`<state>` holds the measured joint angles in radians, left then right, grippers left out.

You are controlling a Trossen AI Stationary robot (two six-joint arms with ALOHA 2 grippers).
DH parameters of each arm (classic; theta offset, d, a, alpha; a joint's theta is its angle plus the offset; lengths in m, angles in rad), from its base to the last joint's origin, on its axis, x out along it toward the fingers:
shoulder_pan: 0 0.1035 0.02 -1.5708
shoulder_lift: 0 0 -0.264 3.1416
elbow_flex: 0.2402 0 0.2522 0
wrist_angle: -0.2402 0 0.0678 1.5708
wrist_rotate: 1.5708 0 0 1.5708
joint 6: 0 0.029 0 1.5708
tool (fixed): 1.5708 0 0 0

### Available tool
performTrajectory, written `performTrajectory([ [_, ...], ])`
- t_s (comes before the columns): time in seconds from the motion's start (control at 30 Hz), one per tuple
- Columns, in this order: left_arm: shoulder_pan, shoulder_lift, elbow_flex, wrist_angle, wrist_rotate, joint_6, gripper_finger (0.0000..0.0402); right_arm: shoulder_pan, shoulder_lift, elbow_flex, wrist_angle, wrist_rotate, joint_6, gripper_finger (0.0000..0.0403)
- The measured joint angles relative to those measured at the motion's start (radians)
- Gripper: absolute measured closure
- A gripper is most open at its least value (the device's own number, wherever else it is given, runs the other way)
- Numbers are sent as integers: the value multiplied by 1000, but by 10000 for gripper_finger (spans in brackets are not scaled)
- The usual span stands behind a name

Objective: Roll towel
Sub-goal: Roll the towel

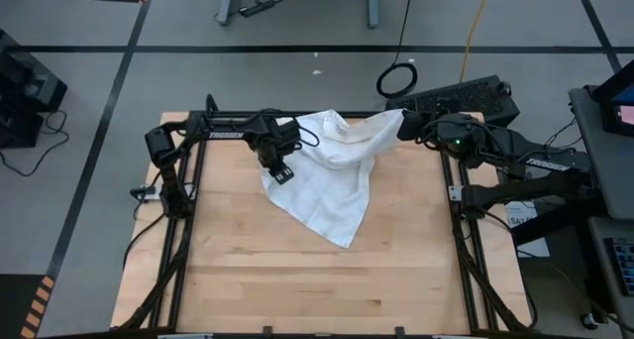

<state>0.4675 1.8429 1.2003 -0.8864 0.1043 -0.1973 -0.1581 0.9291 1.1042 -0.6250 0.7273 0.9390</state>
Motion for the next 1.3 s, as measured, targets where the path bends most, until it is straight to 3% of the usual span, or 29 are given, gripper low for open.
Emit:
performTrajectory([
  [0.2,-55,0,-35,75,-110,-10,164,0,0,0,0,-17,-1,403],
  [0.33,-70,0,-69,84,-219,-33,155,0,0,0,0,-24,-1,403],
  [0.47,-64,-2,-96,118,-228,-33,202,0,0,0,0,-26,-1,403],
  [0.7,-57,-38,-114,108,-202,-37,369,0,-4,0,-5,-26,-11,403],
  [0.77,-55,-69,-114,103,-160,-74,390,0,-9,0,-22,-26,-12,403],
  [0.87,-52,-114,-112,62,-94,-142,371,0,-25,0,-53,-26,-11,403],
  [1.13,-71,-143,-113,16,-95,-175,274,0,-62,0,-87,-21,-11,403],
  [1.3,-66,-145,-125,68,-114,-163,276,0,-66,0,-94,-22,-12,403],
])
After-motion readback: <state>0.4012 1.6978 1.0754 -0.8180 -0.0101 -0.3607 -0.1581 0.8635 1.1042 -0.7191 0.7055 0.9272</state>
